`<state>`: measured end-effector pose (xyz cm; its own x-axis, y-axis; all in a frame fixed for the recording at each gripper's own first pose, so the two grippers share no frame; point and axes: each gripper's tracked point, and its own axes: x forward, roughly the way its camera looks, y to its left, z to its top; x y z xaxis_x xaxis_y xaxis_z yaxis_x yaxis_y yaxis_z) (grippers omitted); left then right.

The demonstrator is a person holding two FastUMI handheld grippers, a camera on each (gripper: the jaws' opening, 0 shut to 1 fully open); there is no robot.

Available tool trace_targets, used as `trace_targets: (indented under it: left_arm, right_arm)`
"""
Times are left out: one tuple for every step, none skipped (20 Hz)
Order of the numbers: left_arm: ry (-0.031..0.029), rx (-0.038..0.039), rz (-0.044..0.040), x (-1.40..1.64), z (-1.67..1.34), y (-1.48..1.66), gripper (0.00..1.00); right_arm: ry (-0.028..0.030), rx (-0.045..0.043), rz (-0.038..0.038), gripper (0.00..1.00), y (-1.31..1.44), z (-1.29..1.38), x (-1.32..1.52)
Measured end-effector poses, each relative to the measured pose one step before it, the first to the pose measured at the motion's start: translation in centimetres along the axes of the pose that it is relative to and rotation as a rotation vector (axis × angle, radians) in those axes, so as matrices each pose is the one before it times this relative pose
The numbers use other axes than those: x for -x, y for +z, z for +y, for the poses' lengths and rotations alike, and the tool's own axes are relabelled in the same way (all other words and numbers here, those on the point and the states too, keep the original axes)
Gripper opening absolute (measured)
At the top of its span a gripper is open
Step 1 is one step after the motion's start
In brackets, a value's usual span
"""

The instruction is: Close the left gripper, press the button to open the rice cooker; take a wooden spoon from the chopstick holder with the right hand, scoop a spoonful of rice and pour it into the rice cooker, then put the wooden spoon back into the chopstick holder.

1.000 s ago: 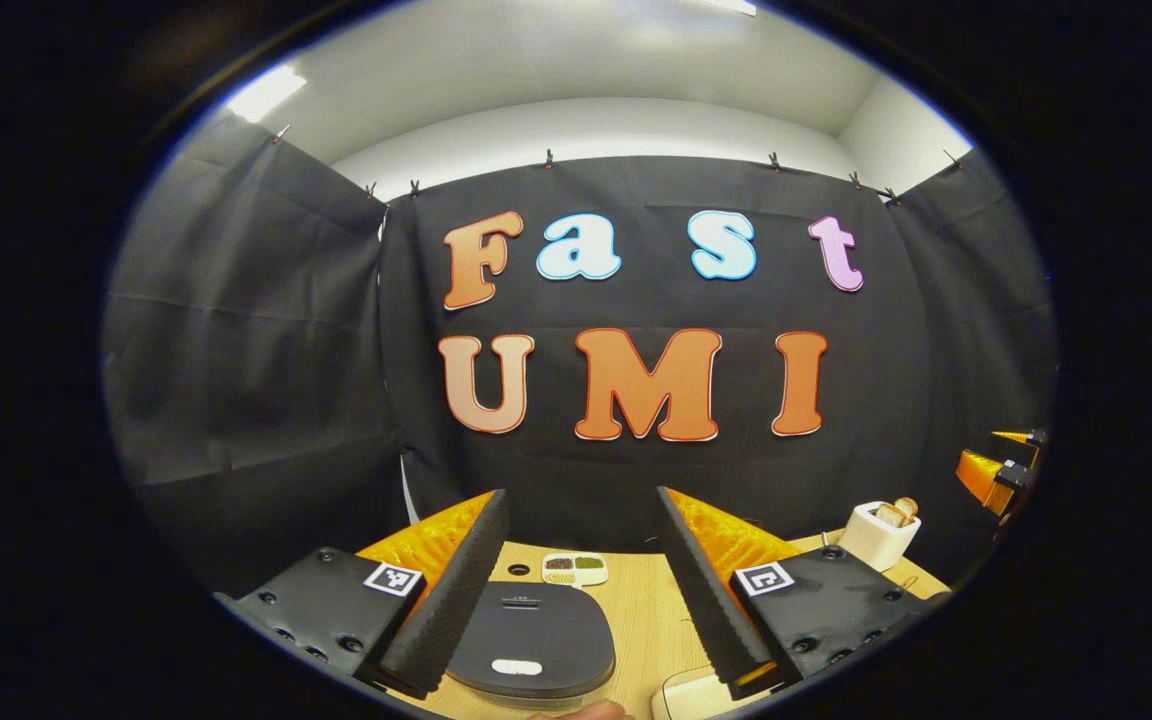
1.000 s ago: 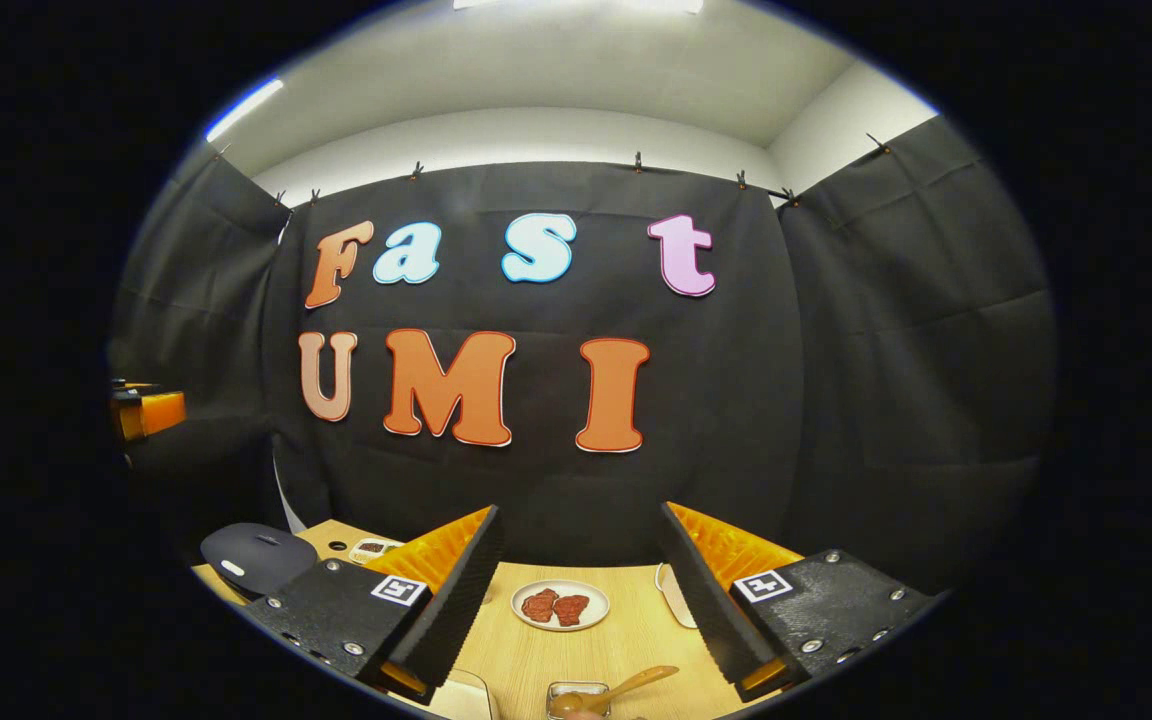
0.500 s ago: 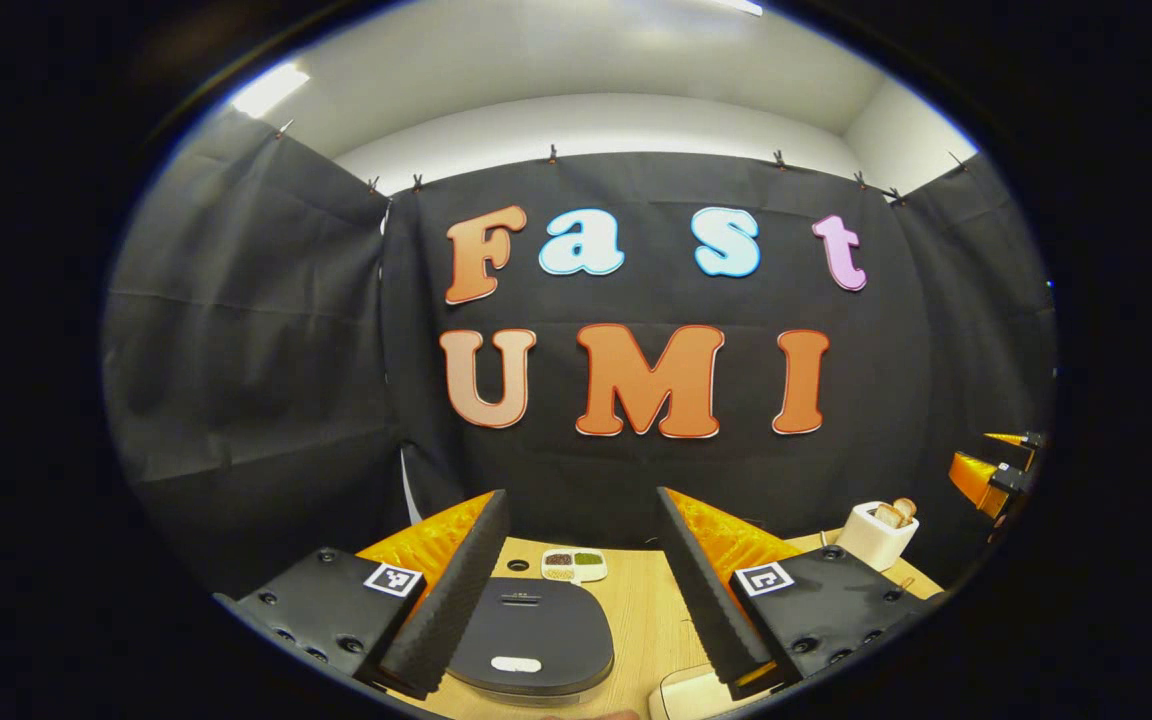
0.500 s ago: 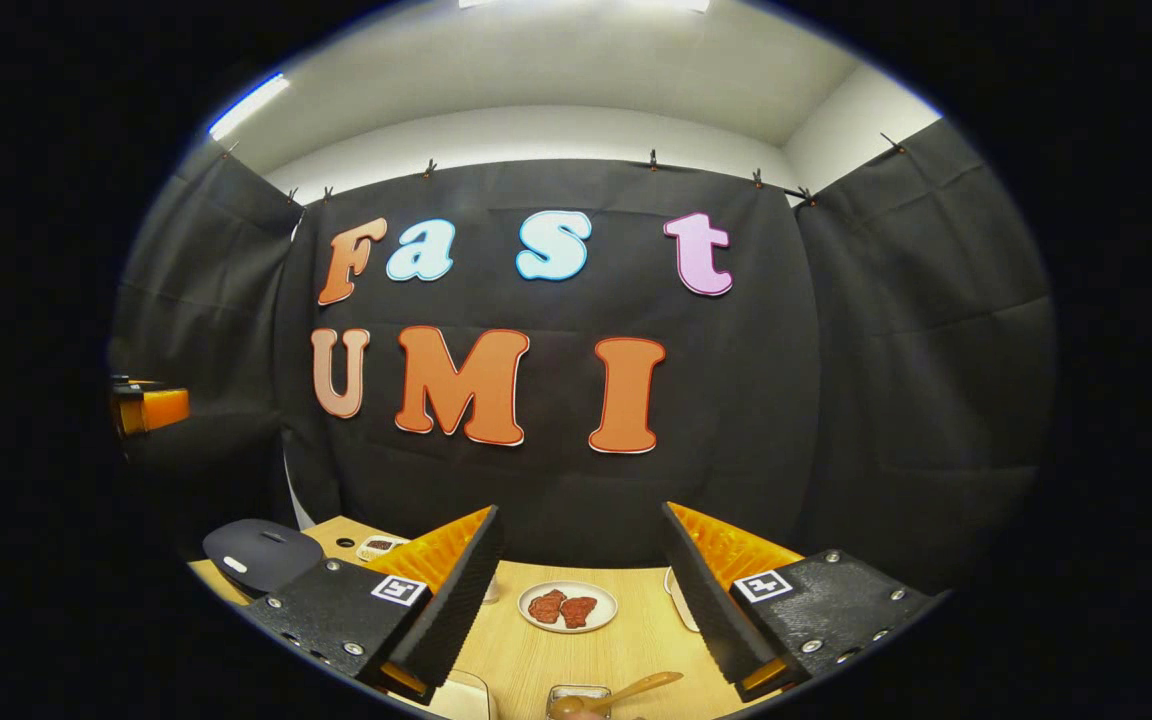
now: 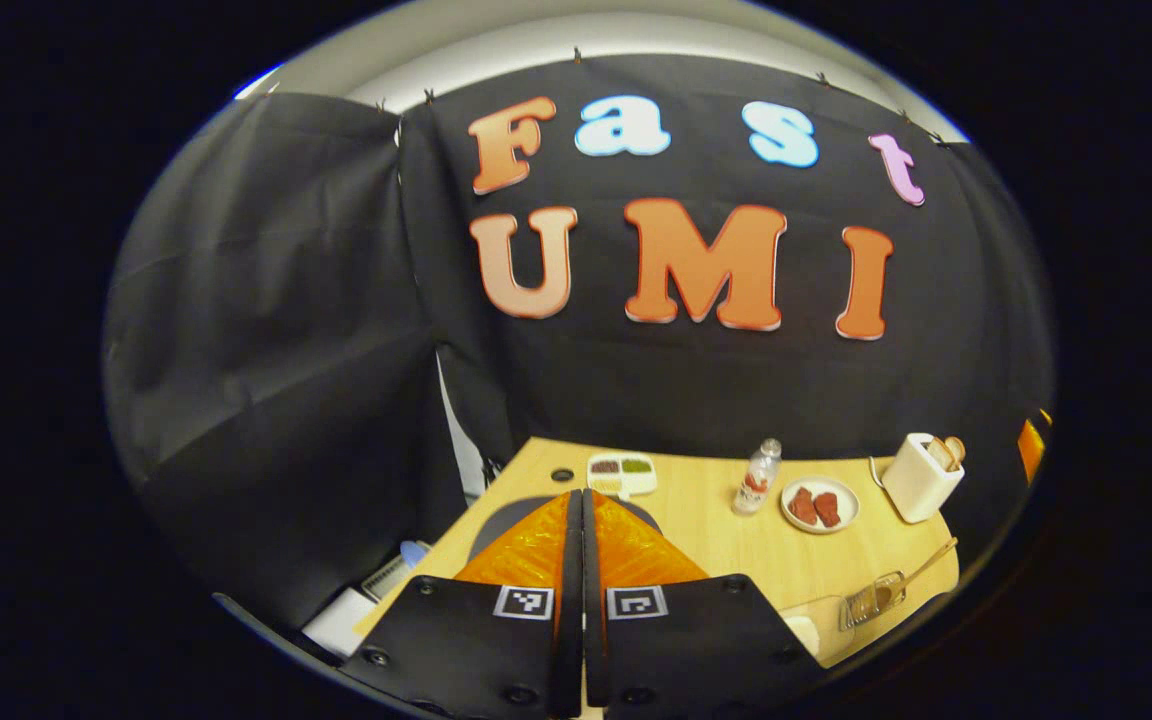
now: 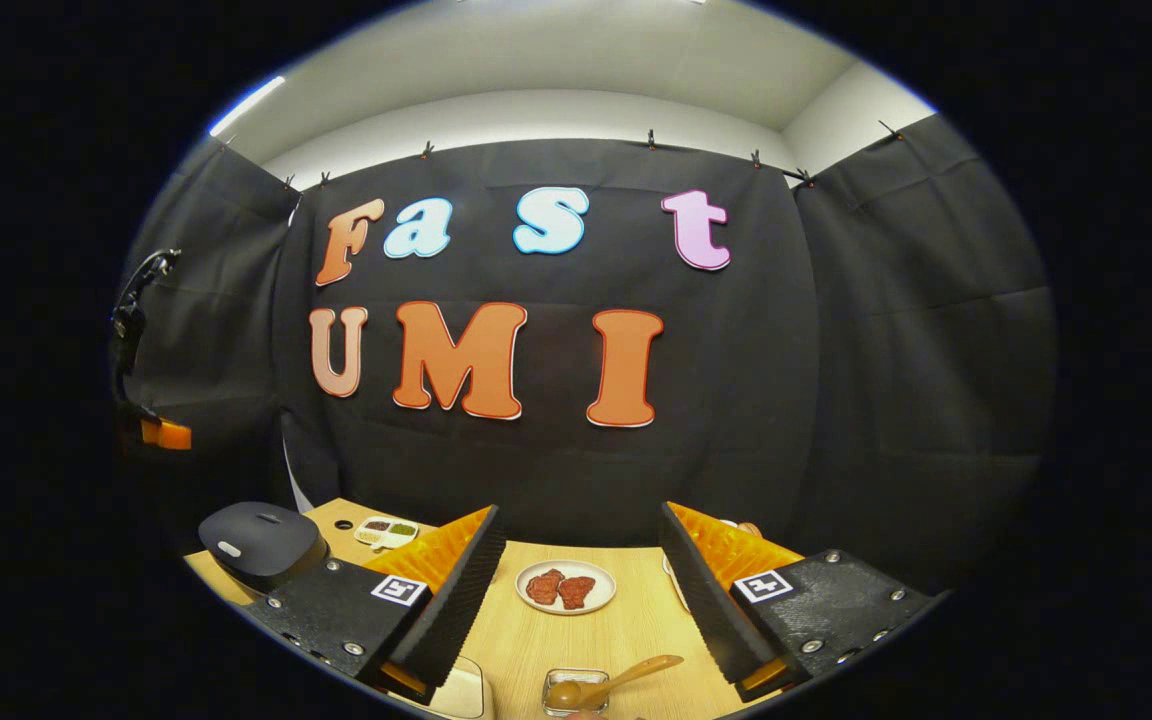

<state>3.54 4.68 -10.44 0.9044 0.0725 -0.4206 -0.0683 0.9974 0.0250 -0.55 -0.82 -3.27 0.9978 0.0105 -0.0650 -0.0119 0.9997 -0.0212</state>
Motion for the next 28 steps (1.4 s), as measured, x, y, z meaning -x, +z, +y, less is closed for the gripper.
trace_targets:
  left_arm:
    - [-0.00246, 0.01496, 0.05802, -0.713, 0.311, -1.012, 0.06]
    - [-0.00180, 0.01286, 0.05411, -0.856, 0.475, -1.050, 0.04]
    - [-0.01136, 0.01770, 0.05650, -0.736, 0.119, -0.804, 0.06]
    - [-0.00923, 0.02276, 0.05335, -0.559, -0.085, -0.526, 0.06]
    - [-0.00845, 0.01981, 0.06972, -0.437, -0.219, -1.162, 0.06]
    - [0.00571, 0.00141, 0.07708, -0.793, 0.564, -1.421, 0.06]
    - [0.02038, -0.01624, 0.06626, -0.899, 0.903, -1.089, 0.06]
    - [-0.00022, -0.00018, 0.04110, -1.436, 0.389, -0.571, 0.06]
    - [-0.01154, 0.01022, 0.06048, -0.897, -0.396, -1.041, 0.06]
    - [-0.02098, 0.02018, 0.04140, -0.393, -0.269, -0.920, 0.06]
    - [-0.01730, 0.01717, 0.04168, -0.413, -0.142, -0.508, 0.06]
    - [-0.00725, 0.01201, 0.01657, -0.423, 0.185, -0.211, 0.06]
    - [-0.00620, 0.00404, 0.02167, -0.555, 0.065, -0.307, 0.06]
    - [-0.00142, 0.00838, 0.02019, -0.588, 0.193, -0.327, 0.06]
    - [0.00101, 0.00804, 0.02168, -0.529, 0.139, -0.177, 0.06]
    - [0.00114, 0.01119, 0.02717, -0.367, 0.410, -0.579, 0.06]
    - [-0.00046, 0.01528, 0.01075, -0.216, 0.243, -0.111, 0.06]
    - [-0.00471, 0.01107, 0.01537, -0.486, 0.039, -0.366, 0.06]
    - [-0.00350, 0.00658, 0.01954, 0.001, -0.004, -0.404, 0.06]
    - [0.00124, -0.00486, -0.02593, -0.254, 0.170, 0.563, 0.06]
    - [0.01336, 0.00733, 0.02136, 0.002, 0.036, -0.589, 0.07]
    - [0.00728, -0.02090, -0.01526, -0.376, 0.115, 0.257, 0.06]
    - [0.00190, -0.01084, 0.02108, -0.122, 0.064, -0.208, 0.07]
    - [0.00487, 0.00933, -0.01136, 0.125, 0.092, 0.295, 0.07]
    - [0.00015, 0.00639, 0.00136, 0.361, -0.175, -0.212, 0.07]
    - [-0.00549, -0.01375, -0.02212, -0.067, -0.021, 0.034, 0.07]
    - [-0.00392, -0.02120, -0.03326, 0.623, -0.188, 0.268, 0.07]
    - [0.00253, -0.01955, -0.04543, 0.542, -0.136, 0.472, 0.07]
  right_arm:
    - [-0.01544, 0.00288, 0.01209, 0.96, -0.457, -0.503, 0.083]
    - [-0.01191, 0.00197, 0.01216, 0.96, -0.464, -0.430, 0.104]
    - [-0.01383, 0.00140, 0.01060, 0.99, -0.434, -0.424, 0.033]
    - [-0.01143, 0.00270, 0.01087, 0.92, -0.443, -0.284, 0.210]
    - [-0.01192, 0.00397, 0.01030, 0.96, -0.506, -0.366, -0.021]
    - [-0.01264, 0.00301, 0.01114, 0.96, -0.379, -0.365, 0.069]
    - [-0.00942, -0.00020, 0.00786, 0.96, -0.409, -0.276, -0.028]
    - [-0.00951, -0.00201, 0.01022, 0.96, -0.475, -0.186, 0.003]
    - [-0.00602, -0.00096, 0.01412, 0.96, -0.599, -0.172, -0.093]
    - [-0.01237, 0.00119, 0.01720, 0.96, -0.758, -0.342, -0.039]
    - [-0.01088, -0.00030, 0.01740, 0.96, -0.646, -0.241, -0.031]
    - [-0.01115, -0.00295, 0.01839, 0.96, -0.744, -0.383, 0.070]
    - [-0.00537, -0.00685, 0.01602, 0.96, -0.656, -0.198, 0.051]
    - [-0.00336, -0.00723, 0.01578, 0.96, -0.605, -0.071, 0.007]
    - [-0.00287, -0.00581, 0.01104, 0.96, -0.390, -0.146, -0.104]
    - [-0.00330, -0.00308, 0.00691, 0.96, -0.386, -0.179, 0.028]
    - [-0.00463, 0.00006, 0.00429, 0.96, -0.225, -0.188, -0.108]
    - [-0.00520, 0.00200, 0.00539, 0.96, -0.351, -0.101, -0.121]
    - [-0.00361, 0.00264, 0.01047, 0.96, -0.431, -0.063, -0.193]
    - [-0.00041, 0.00102, 0.00902, 0.96, -0.474, -0.079, -0.018]
    - [-0.00181, 0.00037, 0.01043, 0.96, -0.418, -0.041, -0.104]
    - [0.00404, -0.00074, 0.00796, 0.96, -0.409, 0.104, -0.038]
    - [0.00030, -0.00218, 0.00344, 0.96, -0.326, 0.000, -0.076]
    - [0.00252, -0.00384, 0.00722, 0.96, -0.316, 0.067, -0.149]
    - [0.00448, -0.00259, 0.01044, 0.96, -0.353, 0.268, -0.253]
    - [0.00189, -0.00349, 0.00605, 0.96, -0.281, 0.003, -0.115]
    - [0.00960, -0.00111, 0.00572, 0.96, -0.176, 0.198, -0.132]
    - [0.00251, 0.00296, 0.00594, 0.96, -0.325, -0.060, -0.061]
